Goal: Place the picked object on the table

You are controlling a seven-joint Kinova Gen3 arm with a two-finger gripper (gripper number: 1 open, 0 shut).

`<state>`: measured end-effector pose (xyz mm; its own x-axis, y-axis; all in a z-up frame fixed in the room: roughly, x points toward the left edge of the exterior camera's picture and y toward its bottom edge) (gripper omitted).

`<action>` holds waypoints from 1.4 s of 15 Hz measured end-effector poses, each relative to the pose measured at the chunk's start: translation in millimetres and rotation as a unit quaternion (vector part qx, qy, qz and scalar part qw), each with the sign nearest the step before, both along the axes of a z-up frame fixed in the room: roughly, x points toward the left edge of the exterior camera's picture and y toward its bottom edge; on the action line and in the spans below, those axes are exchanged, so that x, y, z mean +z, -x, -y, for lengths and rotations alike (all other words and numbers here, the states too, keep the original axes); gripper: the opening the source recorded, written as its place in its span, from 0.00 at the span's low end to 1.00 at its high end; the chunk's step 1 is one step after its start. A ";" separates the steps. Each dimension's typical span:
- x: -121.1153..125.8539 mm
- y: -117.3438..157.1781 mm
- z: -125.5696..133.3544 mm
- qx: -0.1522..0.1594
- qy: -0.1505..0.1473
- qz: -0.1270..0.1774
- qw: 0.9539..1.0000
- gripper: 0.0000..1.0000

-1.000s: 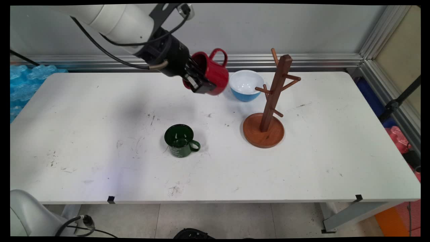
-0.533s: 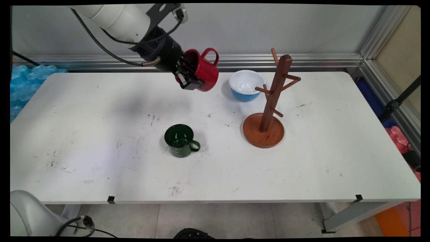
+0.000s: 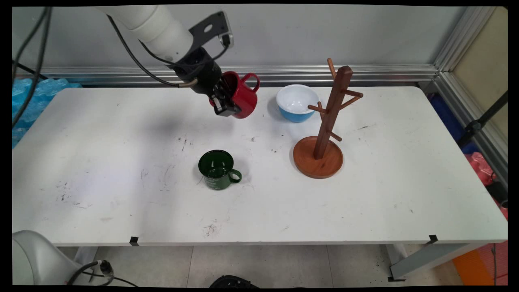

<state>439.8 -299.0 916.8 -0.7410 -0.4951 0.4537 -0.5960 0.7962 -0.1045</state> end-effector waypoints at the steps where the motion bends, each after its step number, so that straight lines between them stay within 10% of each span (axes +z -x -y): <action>1: -4.5 -0.3 3.5 0.003 -0.006 0.007 1.000 0.00; 21: -78.3 1.4 23.6 0.017 -0.113 0.119 0.986 0.00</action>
<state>438.4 -322.7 838.6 -0.7950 -0.5892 0.1440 -0.6019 0.7958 -0.0669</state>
